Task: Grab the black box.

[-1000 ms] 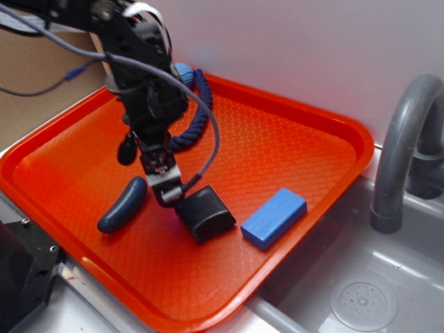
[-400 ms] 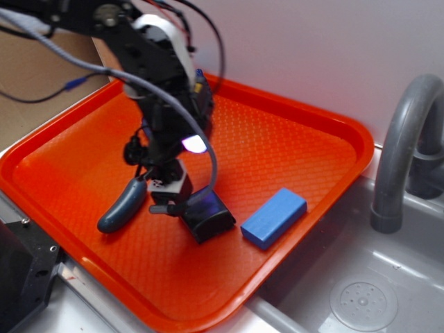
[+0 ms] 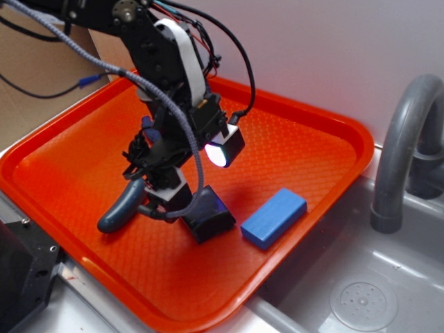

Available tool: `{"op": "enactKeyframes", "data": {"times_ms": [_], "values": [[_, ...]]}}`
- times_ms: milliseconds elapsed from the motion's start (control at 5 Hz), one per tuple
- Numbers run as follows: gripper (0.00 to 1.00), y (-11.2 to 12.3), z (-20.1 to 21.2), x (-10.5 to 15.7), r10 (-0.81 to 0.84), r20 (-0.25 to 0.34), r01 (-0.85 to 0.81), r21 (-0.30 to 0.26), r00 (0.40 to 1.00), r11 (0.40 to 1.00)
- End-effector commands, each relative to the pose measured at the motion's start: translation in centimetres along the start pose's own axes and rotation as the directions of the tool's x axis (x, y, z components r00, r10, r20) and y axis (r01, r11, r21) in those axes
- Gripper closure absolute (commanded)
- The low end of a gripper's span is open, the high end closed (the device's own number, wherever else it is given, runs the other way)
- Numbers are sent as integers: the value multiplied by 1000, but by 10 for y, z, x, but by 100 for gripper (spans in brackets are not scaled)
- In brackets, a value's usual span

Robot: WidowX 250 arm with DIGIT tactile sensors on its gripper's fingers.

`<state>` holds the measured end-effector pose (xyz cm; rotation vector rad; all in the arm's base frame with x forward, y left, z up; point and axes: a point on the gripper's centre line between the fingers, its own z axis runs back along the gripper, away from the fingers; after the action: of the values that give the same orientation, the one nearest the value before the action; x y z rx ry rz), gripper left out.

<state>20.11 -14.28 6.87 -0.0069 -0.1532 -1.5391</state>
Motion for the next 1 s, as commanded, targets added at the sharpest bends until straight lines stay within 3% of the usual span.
{"op": "enactKeyframes", "data": {"times_ms": [0,400,600,800], "values": [[0,-9,11,0,3,21,-4,32,1000,999],[0,-19,-41,-6,-222,-61,220,-34,973,975],[0,-25,-61,-14,-270,-38,265,-99,962,959],[0,-48,-45,-4,-302,20,303,-108,953,947]]}}
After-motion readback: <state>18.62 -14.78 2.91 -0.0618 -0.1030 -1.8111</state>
